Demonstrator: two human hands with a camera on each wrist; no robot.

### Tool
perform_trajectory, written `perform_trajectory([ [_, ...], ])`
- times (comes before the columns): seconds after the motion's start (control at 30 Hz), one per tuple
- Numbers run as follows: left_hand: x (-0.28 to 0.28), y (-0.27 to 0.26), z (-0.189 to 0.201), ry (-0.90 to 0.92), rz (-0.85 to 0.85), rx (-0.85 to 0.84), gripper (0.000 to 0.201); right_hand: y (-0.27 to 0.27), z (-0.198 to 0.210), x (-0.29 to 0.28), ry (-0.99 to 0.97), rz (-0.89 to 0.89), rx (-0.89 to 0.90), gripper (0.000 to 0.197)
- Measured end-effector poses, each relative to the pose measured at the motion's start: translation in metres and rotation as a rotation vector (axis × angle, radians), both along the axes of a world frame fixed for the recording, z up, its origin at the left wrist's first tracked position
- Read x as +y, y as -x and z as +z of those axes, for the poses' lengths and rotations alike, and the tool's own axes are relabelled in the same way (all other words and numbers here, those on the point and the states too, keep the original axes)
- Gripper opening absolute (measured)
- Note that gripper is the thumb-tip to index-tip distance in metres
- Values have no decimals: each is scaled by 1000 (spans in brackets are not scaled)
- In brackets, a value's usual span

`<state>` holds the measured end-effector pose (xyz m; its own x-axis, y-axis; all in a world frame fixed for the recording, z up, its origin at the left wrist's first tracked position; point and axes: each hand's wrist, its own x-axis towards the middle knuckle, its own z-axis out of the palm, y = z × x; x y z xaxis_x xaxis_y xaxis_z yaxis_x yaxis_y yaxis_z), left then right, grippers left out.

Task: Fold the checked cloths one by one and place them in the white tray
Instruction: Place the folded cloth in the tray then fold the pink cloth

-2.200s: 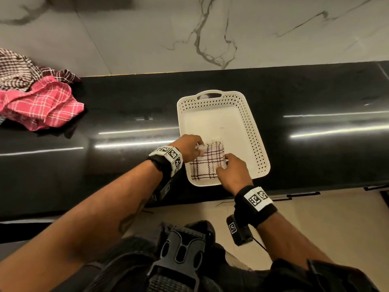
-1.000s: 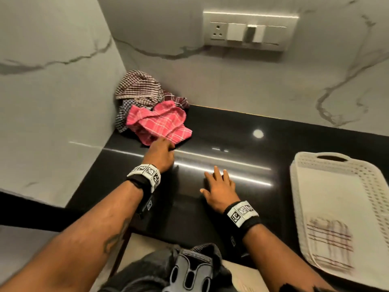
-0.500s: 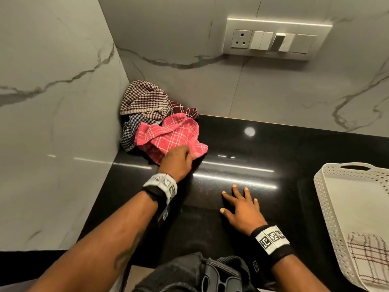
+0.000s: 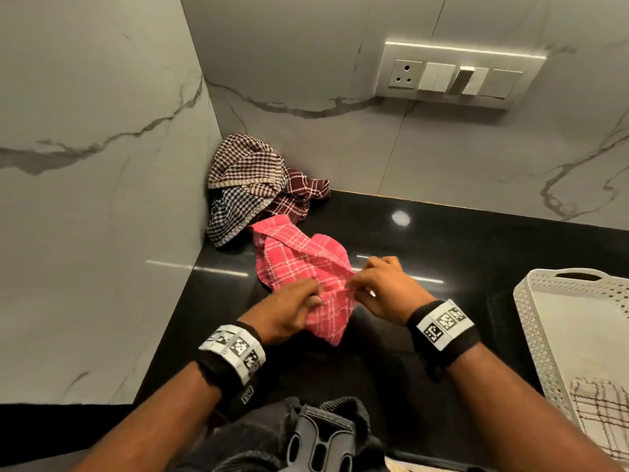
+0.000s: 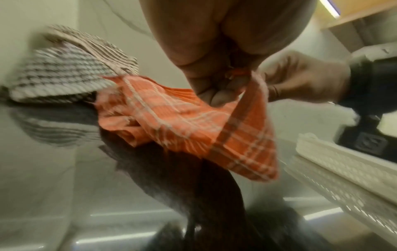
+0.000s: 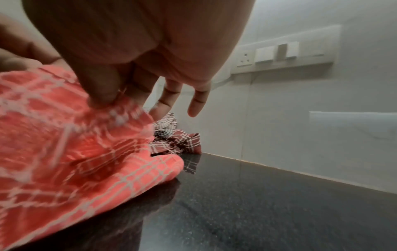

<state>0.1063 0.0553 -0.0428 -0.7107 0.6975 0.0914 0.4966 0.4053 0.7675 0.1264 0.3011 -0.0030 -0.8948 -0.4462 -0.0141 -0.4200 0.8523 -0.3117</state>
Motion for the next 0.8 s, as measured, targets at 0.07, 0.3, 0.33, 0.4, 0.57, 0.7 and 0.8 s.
perform_trajectory([
  [0.07, -23, 14, 11, -38, 67, 52, 15, -2, 3, 7, 28, -49, 17, 7],
  [0.3, -88, 55, 61, 53, 291, 164, 27, -19, 17, 42, 80, -313, 78, 10],
  [0.33, -93, 57, 69, 67, 325, 136, 18, -22, 21, 48, 101, -358, 91, 9],
  [0.4, -98, 58, 83, 108, 311, 92, 11, -23, 24, 55, 95, -398, 166, 7],
  [0.57, -39, 8, 82, 168, -113, -113, 7, -8, 34, 58, 44, -655, 293, 15],
  [0.7, 48, -66, 58, 209, -585, -139, 12, 7, 47, 36, 404, -723, 95, 23],
  [0.8, 75, -71, 67, 159, -558, -45, 20, 6, 55, 9, 916, -600, -167, 25],
])
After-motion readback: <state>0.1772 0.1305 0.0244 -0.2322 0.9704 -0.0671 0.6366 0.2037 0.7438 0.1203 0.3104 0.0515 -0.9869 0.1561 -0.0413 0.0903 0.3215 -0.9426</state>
